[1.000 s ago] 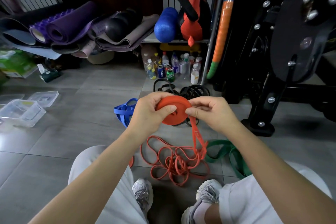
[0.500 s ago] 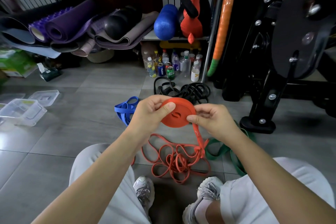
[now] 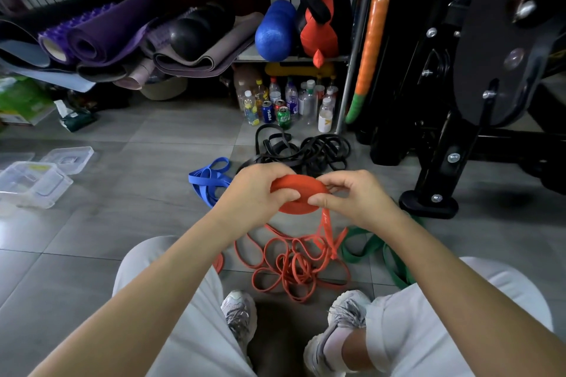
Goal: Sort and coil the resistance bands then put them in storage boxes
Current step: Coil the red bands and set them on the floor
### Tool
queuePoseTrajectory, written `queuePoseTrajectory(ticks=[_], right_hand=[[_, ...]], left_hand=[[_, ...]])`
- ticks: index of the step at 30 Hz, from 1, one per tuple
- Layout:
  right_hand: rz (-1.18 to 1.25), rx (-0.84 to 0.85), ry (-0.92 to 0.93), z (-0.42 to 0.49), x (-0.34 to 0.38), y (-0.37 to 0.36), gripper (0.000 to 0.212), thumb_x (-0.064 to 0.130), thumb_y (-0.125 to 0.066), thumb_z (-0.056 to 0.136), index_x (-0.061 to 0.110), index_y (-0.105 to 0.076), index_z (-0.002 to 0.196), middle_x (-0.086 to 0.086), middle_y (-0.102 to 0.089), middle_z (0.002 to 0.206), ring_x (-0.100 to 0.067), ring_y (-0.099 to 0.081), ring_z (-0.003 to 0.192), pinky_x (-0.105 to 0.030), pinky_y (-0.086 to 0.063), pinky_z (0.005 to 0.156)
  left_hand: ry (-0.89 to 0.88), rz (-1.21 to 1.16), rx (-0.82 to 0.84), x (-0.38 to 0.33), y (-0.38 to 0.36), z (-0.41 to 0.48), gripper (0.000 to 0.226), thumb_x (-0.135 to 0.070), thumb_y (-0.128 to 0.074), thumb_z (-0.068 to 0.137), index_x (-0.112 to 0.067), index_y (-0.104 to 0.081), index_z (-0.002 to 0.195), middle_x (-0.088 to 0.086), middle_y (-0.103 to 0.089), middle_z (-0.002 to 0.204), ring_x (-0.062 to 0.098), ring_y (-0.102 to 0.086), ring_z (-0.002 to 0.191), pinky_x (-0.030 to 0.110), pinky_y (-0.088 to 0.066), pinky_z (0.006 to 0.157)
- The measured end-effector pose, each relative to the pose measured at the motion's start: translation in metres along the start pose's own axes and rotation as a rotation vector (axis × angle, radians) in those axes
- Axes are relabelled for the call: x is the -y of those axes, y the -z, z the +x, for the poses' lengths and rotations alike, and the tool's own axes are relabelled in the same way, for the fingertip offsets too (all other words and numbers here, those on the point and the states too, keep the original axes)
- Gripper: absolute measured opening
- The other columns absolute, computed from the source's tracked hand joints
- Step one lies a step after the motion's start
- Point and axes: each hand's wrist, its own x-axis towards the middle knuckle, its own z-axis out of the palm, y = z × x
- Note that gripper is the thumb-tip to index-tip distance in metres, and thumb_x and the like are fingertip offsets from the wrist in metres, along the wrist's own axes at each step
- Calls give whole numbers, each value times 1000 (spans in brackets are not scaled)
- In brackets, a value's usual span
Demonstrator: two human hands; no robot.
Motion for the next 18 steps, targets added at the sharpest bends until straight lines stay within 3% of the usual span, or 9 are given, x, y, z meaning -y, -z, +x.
queuePoseTrajectory(ticks=[3, 6, 10, 13, 18], right_hand=[[101, -10, -46, -5, -6, -1, 29, 17, -80, 70, 41, -67, 82, 21, -71, 74, 3, -66, 73, -13, -51, 73], [204, -46, -83, -9, -15, -5, 33, 13, -80, 69, 42, -69, 79, 19, -72, 75, 0, -67, 71, -11, -50, 69], [277, -112, -93, -12, -23, -9, 35, 12, -79, 69, 46, -71, 67, 19, -71, 71, 3, -66, 68, -9, -50, 67], [331, -114, -80, -13, -26, -11, 22, 24, -79, 64, 41, -71, 77, 16, -73, 77, -2, -70, 75, -11, -51, 70], [413, -84, -64, -17, -32, -19, 27, 14, -76, 66, 34, -71, 84, 15, -73, 80, -3, -70, 80, -13, -52, 72]], left_hand=[[37, -200, -30, 3, -8, -5, 16, -16, -70, 83, -25, -68, 95, -9, -69, 89, 9, -65, 85, 32, -53, 82], [86, -374, -107, 6, -10, -9, 24, -9, -69, 82, -33, -65, 87, 1, -71, 92, 20, -68, 88, 46, -54, 85], [130, -499, -156, 11, -12, -13, 24, -6, -67, 83, -29, -67, 89, 8, -71, 94, 22, -68, 89, 43, -54, 86], [180, -625, -168, 11, -18, -18, 23, -4, -65, 85, -27, -67, 90, 8, -72, 94, 23, -69, 89, 41, -55, 83], [264, -817, -160, 14, -33, -24, 20, 0, -61, 86, -16, -65, 97, 10, -71, 96, 30, -68, 96, 50, -52, 89]])
